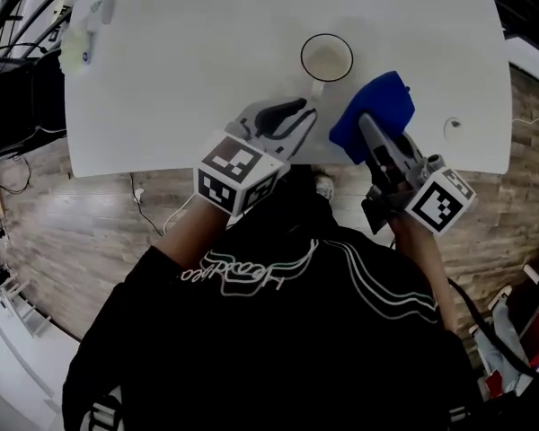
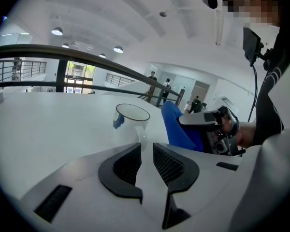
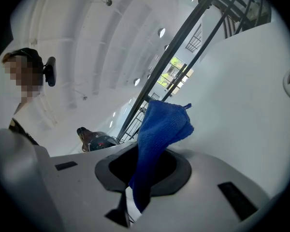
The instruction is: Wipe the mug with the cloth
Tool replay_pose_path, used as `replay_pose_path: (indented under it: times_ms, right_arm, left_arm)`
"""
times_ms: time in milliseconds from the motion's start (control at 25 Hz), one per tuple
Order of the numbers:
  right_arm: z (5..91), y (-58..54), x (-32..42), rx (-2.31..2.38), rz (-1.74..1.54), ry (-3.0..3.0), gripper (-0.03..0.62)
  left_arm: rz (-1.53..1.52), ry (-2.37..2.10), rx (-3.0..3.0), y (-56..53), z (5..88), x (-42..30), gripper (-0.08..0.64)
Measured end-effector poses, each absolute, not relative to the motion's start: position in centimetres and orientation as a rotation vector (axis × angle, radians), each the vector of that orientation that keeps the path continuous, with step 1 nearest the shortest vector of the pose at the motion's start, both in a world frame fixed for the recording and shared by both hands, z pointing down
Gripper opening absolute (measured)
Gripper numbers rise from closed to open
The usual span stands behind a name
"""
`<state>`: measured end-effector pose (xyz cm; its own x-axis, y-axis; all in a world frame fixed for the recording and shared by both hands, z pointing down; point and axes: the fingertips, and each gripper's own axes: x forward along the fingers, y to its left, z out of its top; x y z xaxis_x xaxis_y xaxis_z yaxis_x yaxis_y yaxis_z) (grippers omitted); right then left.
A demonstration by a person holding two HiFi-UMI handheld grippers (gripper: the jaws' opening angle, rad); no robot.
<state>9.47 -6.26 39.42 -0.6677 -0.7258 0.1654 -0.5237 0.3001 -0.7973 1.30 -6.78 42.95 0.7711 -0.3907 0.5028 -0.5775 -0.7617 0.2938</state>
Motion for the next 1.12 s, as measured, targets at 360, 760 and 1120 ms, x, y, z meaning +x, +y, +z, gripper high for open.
replay_pose_path:
  times_ms: [360,760,1120]
  right_arm:
    - [40.5,-7.5,9.0,-1.147,-1.35,2.242,0.051]
    - [40.5,-8.9,7.8,-1.102,-1.335,2.165,0.051]
    - [41.2,-9.6,7.4,-1.108,-1.357,2.153,0.051]
  left_arm:
    - [0.596,-0.677,2.53,-8.7,44.0,2.2,0.084]
    - [0.582,-0.626,2.527,-9.0,44.3,2.1,0.071]
    - [0.562,-0.598,2.541,-9.1,44.2,2.2,0.071]
